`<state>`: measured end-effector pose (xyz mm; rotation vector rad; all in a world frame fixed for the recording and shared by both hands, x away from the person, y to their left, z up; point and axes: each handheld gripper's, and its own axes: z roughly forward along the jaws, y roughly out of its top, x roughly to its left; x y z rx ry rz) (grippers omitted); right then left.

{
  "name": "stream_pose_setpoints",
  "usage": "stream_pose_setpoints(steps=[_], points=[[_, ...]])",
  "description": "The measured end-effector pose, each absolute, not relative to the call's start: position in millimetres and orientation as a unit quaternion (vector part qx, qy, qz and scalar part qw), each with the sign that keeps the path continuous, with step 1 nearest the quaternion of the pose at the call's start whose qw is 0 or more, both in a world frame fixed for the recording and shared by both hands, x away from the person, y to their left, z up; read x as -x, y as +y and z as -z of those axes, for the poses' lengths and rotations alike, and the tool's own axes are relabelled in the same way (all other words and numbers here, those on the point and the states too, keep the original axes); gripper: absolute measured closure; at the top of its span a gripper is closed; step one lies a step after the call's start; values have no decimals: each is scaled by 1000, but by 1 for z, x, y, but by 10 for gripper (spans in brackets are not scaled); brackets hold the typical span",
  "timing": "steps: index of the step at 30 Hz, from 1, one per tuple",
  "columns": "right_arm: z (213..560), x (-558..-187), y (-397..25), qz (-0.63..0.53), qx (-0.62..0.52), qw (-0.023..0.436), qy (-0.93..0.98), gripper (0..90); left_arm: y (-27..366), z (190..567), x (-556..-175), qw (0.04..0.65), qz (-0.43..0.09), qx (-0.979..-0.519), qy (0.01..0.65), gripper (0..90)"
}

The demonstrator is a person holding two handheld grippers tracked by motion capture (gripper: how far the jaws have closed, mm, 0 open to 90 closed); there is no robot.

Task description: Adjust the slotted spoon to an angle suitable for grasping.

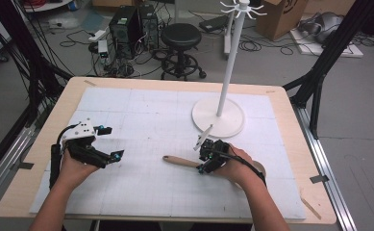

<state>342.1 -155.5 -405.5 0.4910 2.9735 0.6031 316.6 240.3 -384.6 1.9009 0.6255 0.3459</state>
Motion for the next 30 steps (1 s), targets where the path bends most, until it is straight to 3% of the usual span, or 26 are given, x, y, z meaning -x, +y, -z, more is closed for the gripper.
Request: stream_pose_setpoints(steps=[7, 12, 30], points=[[412, -345, -149, -165, -164, 19, 973, 631, 240, 384, -316, 527, -145, -795, 262, 17], [410, -344, -144, -147, -160, 17, 976, 749, 240, 384, -315, 527, -146, -796, 261, 17], [399, -341, -154, -174, -187, 36, 966, 767, 242, 382, -314, 527, -148, -796, 259, 17]])
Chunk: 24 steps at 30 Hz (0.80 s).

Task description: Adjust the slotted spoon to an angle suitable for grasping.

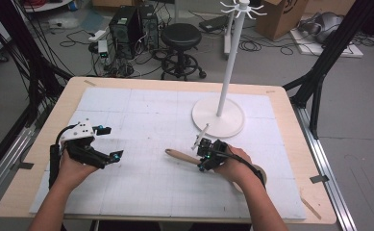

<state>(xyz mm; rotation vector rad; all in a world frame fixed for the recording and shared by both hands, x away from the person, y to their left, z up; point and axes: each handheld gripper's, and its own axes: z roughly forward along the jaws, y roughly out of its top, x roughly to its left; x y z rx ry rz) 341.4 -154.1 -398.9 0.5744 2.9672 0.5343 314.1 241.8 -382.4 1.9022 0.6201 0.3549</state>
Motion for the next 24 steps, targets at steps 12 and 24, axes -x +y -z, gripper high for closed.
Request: stream_pose_setpoints(steps=[12, 24], points=[[350, -328, -203, -293, -219, 83, 927, 767, 240, 381, -315, 530, -150, -794, 258, 17], [321, -318, -235, -374, -244, 119, 887, 767, 236, 378, -318, 532, -148, -792, 260, 17]])
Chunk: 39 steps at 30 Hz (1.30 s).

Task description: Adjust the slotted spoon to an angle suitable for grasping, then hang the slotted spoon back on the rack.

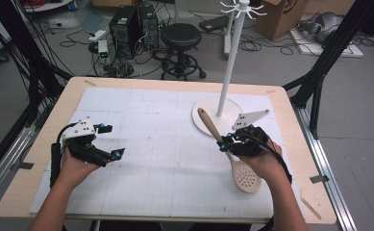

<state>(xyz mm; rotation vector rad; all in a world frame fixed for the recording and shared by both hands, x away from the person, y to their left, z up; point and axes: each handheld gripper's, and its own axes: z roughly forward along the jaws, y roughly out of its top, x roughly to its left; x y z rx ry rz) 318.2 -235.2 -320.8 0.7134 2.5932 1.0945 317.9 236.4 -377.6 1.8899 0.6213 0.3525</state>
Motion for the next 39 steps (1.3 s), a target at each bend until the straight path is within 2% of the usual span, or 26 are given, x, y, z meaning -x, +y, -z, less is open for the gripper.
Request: stream_pose_setpoints(steps=[14, 28, 39], points=[[300, -309, -257, -408, -256, 148, 864, 767, 228, 369, -319, 525, -154, -800, 247, 17], [289, -308, -266, -430, -257, 157, 851, 767, 229, 368, -319, 527, -154, -798, 250, 17], [262, -312, -274, -443, -262, 179, 839, 766, 229, 366, -318, 527, -157, -798, 246, 17]])
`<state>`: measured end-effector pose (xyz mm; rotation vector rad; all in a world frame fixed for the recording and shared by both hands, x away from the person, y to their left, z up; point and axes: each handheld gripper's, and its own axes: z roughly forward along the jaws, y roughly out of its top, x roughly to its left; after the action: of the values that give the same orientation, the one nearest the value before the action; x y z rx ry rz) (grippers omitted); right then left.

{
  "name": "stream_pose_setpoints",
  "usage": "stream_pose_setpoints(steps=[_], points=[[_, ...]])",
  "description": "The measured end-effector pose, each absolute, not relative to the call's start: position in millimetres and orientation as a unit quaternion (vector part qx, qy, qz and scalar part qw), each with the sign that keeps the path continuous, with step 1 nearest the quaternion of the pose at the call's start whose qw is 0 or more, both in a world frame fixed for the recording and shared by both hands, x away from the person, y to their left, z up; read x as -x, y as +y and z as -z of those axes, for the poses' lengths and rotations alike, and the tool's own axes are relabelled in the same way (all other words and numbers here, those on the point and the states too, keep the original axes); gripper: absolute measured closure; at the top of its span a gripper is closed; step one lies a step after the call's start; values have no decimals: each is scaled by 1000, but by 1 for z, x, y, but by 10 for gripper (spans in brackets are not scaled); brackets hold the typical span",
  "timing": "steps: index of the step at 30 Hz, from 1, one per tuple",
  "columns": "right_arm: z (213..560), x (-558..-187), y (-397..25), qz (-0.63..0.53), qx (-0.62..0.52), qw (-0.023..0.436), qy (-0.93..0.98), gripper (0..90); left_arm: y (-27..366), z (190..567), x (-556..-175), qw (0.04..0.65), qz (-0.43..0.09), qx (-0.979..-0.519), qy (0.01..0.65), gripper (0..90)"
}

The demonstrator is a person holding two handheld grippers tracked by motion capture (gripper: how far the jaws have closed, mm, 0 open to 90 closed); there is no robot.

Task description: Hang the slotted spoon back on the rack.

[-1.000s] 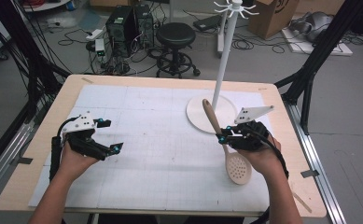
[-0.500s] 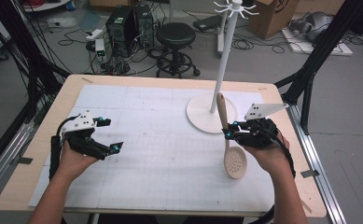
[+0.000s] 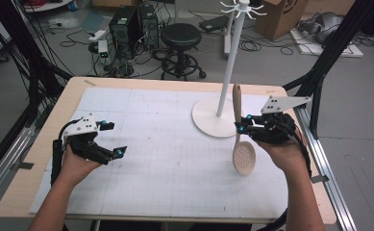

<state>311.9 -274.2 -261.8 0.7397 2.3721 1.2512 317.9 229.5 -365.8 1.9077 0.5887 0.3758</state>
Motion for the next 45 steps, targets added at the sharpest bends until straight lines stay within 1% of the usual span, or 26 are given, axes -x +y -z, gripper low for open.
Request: stream_pose_setpoints(steps=[9, 23, 33, 45], points=[[238, -325, -287, -451, -264, 187, 832, 766, 231, 363, -312, 524, -163, -800, 243, 17], [199, -360, -304, -465, -272, 188, 821, 765, 230, 365, -314, 520, -160, -802, 245, 17], [191, -378, -313, -459, -291, 188, 818, 765, 229, 366, -315, 519, -158, -803, 247, 17], [180, -394, -303, -447, -303, 194, 819, 765, 230, 366, -315, 523, -155, -801, 247, 17]])
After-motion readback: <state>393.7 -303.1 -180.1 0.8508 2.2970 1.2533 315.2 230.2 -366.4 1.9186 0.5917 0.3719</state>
